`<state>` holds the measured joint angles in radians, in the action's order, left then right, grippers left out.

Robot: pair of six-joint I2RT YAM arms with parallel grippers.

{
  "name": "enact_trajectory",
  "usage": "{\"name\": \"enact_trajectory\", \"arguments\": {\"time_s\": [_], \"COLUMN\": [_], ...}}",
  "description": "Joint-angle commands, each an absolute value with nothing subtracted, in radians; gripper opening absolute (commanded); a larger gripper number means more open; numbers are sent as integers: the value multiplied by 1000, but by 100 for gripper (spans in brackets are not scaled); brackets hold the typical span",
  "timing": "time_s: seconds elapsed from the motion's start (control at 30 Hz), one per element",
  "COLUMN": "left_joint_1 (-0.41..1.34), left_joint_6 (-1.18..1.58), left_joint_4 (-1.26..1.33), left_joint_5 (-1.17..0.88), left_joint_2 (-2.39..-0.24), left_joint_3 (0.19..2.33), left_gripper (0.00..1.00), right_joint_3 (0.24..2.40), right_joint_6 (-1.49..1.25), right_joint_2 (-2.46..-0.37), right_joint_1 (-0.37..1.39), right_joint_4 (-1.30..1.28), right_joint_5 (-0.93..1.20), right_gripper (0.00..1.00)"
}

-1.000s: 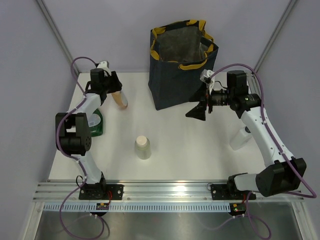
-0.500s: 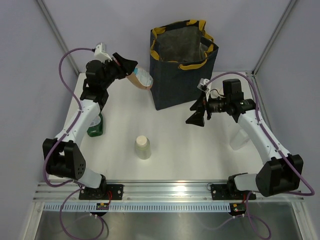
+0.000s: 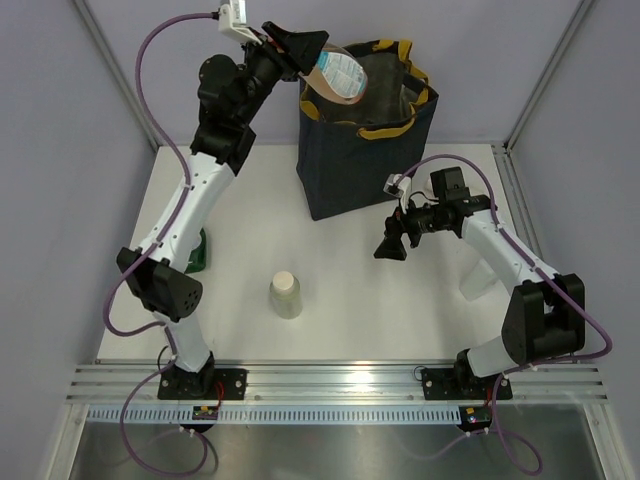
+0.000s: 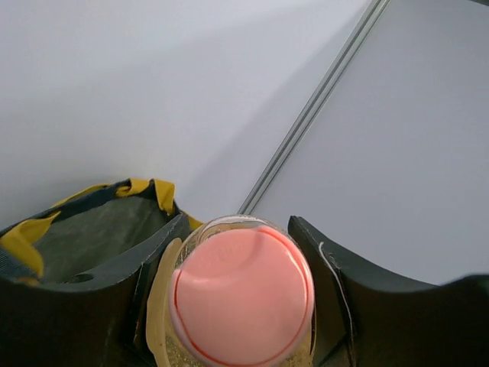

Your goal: Place the personal care products into the canvas bag

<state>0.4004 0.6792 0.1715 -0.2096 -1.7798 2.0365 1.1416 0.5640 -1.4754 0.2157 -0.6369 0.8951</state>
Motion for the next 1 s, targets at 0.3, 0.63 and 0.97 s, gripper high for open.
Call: {"name": "enact_trajectory", "arguments": {"time_s": [0.3,0.63,0.97], "left_joint_1": [468,491,492], "left_joint_6": [410,167,-24], "left_joint_4": [342,215,114], "left_joint_5": [29,-69,-140], "left_joint_2": [-1994,-2121,-2157], "left_joint_3": [2267,2267,2114], "left_gripper": [0,0,0], "right_joint_3": [1172,1178,1184], "right_joint_6": [638,655,666], "right_joint_2": [-1482,-1480,-1482], "right_joint_1": [213,213,213], "right_joint_4": [-693,-710,-722], "right_joint_5": [876,876,873], "right_gripper": [94,94,94]}}
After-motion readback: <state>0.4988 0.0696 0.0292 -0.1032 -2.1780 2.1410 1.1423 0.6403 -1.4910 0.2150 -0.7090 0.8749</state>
